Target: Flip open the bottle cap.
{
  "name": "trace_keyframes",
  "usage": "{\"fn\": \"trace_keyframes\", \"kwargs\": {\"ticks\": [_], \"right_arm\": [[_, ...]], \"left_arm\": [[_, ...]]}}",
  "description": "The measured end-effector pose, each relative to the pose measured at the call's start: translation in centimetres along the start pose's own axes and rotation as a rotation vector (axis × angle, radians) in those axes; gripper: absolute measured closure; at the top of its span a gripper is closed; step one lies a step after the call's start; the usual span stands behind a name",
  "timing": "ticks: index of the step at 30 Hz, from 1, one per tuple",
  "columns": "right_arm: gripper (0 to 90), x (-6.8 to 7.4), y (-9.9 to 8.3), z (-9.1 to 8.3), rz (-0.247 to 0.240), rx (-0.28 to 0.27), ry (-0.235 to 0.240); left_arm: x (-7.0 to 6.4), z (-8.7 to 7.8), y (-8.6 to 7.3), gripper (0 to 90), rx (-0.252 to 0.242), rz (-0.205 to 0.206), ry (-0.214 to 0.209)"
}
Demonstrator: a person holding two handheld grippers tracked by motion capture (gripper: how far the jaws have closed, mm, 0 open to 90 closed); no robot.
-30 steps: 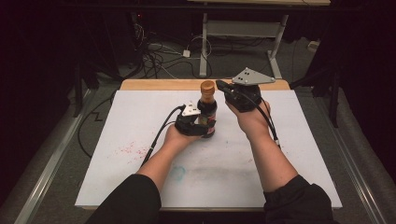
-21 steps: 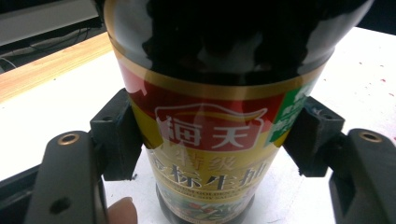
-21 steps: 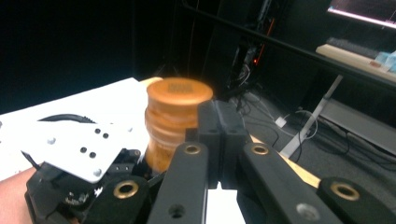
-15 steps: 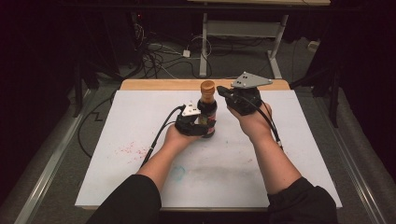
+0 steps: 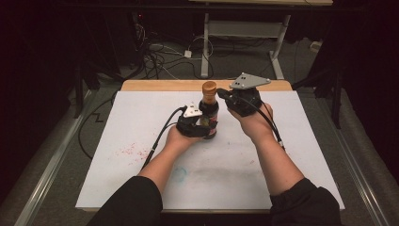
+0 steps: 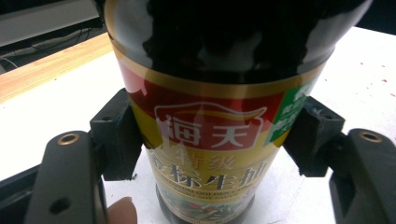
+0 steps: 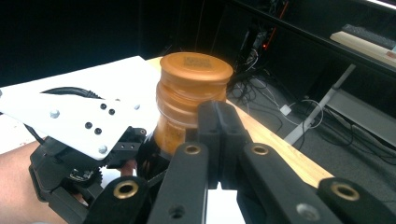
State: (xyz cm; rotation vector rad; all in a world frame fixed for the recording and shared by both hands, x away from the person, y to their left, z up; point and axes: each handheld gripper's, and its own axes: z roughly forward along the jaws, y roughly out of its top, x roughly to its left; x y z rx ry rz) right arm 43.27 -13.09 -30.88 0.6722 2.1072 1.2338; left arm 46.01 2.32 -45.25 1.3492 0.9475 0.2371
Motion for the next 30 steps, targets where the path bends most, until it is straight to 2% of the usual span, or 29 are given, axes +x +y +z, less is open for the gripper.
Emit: {"fn": "trace_keyframes", "kwargs": {"ticks": [15, 21, 30], "right_arm": [[90.0, 0.14, 0.3, 0.19, 0.004, 0.004, -0.002], [90.0, 0.03, 0.21, 0.24, 0.029, -0.015, 0.004], [90.0, 0.13, 0.33, 0.26, 0.042, -0.037, -0.002]], "left_arm": [[0.05, -0.02, -0.01, 28.7, 0.0, 0.0, 0.001], [0.04, -0.02, -0.02, 28.7, 0.001, 0.003, 0.002], [0.01, 0.0, -0.05, 28.7, -0.004, 0.0, 0.005]]}}
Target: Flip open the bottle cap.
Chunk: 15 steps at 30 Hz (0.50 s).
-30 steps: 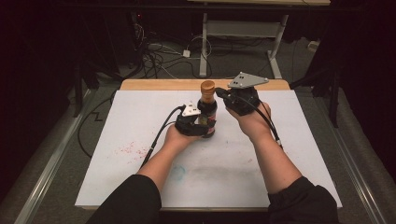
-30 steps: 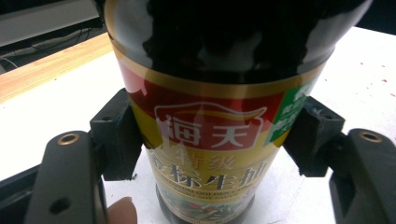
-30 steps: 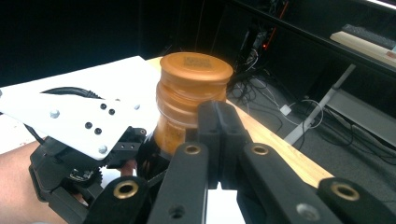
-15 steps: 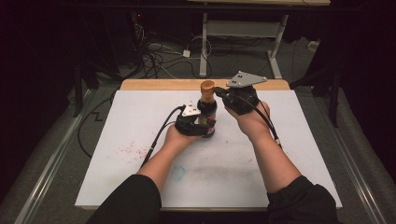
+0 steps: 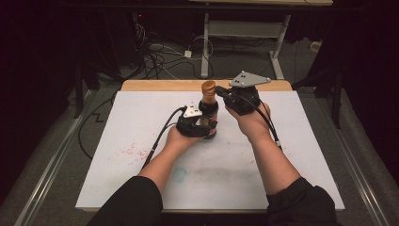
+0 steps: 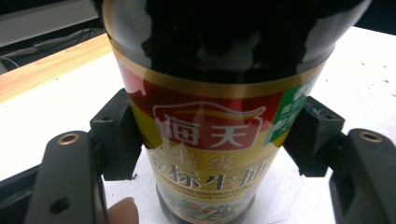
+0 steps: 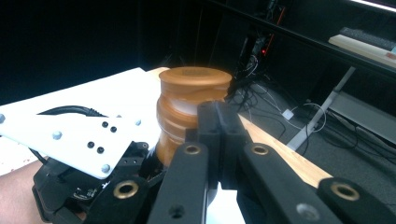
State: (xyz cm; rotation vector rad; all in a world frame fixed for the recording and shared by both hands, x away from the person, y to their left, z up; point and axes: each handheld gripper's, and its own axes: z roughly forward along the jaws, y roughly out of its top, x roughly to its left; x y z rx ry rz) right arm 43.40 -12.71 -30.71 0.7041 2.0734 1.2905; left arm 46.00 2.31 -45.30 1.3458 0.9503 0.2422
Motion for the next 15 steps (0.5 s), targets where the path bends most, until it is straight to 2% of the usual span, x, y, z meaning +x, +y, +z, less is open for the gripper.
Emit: {"fn": "trace_keyframes", "kwargs": {"ticks": [4, 5, 6, 9, 10, 15], "right_arm": [[90.0, -0.01, 0.09, -0.01, -0.002, -0.002, -0.001], [90.0, -0.01, 0.11, 0.0, -0.001, -0.003, -0.001], [90.0, 0.0, 0.14, 0.0, -0.001, -0.004, -0.002], [90.0, 0.06, 0.27, 0.01, 0.0, -0.006, -0.004], [90.0, 0.07, 0.3, 0.02, -0.002, -0.007, -0.004], [90.0, 0.07, 0.39, 0.07, -0.003, -0.008, -0.004]], "left_arm": [[0.01, 0.01, -0.02, 28.7, -0.001, 0.002, 0.0], [0.17, -0.13, 0.01, 28.7, 0.028, 0.034, 0.006], [0.01, 0.01, -0.03, 28.7, -0.002, 0.001, 0.001], [0.08, -0.07, 0.0, 28.8, 0.013, 0.018, 0.001], [0.02, 0.0, -0.03, 28.8, -0.003, 0.0, 0.0], [0.03, 0.0, -0.01, 28.8, -0.003, -0.001, 0.001]]}}
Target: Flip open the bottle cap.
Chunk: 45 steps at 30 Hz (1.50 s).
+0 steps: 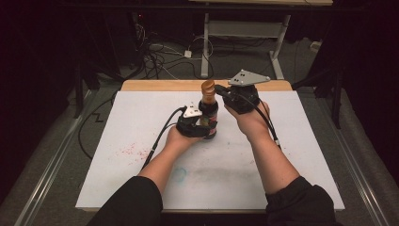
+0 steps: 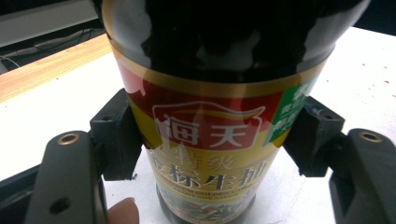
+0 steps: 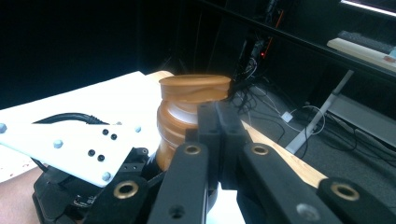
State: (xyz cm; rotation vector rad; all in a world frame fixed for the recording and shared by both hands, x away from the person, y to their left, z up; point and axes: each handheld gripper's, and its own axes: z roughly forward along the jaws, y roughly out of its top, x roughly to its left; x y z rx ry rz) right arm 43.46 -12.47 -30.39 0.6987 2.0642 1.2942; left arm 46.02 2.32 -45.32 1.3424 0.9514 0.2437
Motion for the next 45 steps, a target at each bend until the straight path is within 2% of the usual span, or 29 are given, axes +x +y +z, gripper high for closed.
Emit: {"fn": "trace_keyframes", "kwargs": {"ticks": [36, 41, 45], "right_arm": [[90.0, 0.2, 1.4, 0.3, -0.005, -0.02, -0.002], [90.0, 0.6, 2.2, 0.8, -0.019, -0.026, 0.0], [90.0, 1.5, 3.2, 1.6, -0.033, -0.029, 0.03]], "left_arm": [[-0.1, 0.0, -0.1, 28.8, -0.005, 0.004, 0.002], [-0.1, 0.0, -0.1, 28.8, -0.002, 0.008, 0.002], [-0.1, 0.0, -0.1, 28.7, -0.005, 0.002, 0.001]]}}
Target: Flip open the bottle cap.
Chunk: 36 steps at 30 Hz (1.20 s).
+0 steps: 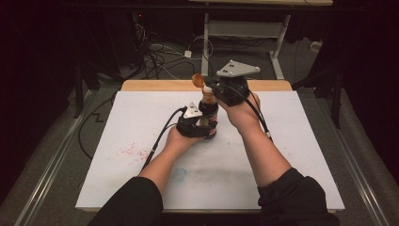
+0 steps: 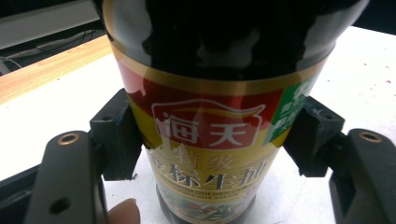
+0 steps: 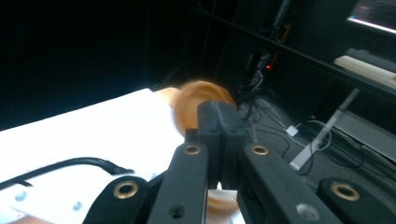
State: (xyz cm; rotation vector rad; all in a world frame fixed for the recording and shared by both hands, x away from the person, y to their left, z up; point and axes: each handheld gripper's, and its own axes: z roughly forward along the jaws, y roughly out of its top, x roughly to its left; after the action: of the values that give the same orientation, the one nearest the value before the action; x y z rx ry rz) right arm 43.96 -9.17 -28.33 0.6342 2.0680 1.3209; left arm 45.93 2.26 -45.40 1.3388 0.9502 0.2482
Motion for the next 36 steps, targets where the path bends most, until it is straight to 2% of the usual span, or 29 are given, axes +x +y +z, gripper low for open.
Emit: {"fn": "trace_keyframes", "kwargs": {"ticks": [2, 5, 14, 16, 18, 20, 22, 26, 28, 32, 36], "right_arm": [[90.0, 0.6, 0.3, 0.4, -0.014, 0.002, 0.01], [90.0, 0.7, 0.5, 0.3, -0.006, -0.006, 0.01], [90.0, -0.6, -0.1, -1.3, 0.032, -0.018, -0.007], [90.0, -1.0, -0.4, -1.6, 0.047, -0.022, 0.006], [80.2, -1.2, -0.8, -1.8, 0.053, -0.023, -0.003], [74.9, -1.5, -1.1, -2.0, 0.068, -0.031, 0.003], [65.6, -1.6, -1.4, -2.2, 0.07, -0.039, 0.012], [43.8, -1.7, -1.9, -2.1, 0.076, -0.029, 0.036], [33.8, -1.7, -2.1, -2.1, 0.077, -0.033, 0.03], [20.8, -1.7, -2.5, -2.1, 0.076, -0.043, 0.018], [8.5, -1.6, -3.0, -2.0, 0.082, -0.047, 0.006]], "left_arm": [[0.0, 0.0, 0.0, 28.7, 0.0, 0.0, 0.001], [0.0, 0.0, 0.0, 28.7, -0.002, -0.002, 0.001], [0.0, 0.0, 0.0, 28.4, -0.003, -0.006, 0.004], [0.0, 0.0, 0.0, 28.3, -0.002, -0.007, 0.005], [0.0, 0.0, 0.0, 28.2, -0.003, -0.01, 0.006], [0.0, 0.0, 0.1, 28.0, 0.0, -0.01, 0.007], [0.0, 0.0, 0.1, 27.9, 0.0, -0.011, 0.008], [0.0, 0.0, 0.1, 27.6, -0.001, -0.017, 0.005], [0.0, 0.0, 0.2, 27.4, 0.001, -0.029, 0.003], [0.2, -0.2, 0.3, 25.9, 0.017, -0.05, -0.003], [0.5, -0.3, 0.2, 19.1, 0.043, -0.067, -0.001]]}}
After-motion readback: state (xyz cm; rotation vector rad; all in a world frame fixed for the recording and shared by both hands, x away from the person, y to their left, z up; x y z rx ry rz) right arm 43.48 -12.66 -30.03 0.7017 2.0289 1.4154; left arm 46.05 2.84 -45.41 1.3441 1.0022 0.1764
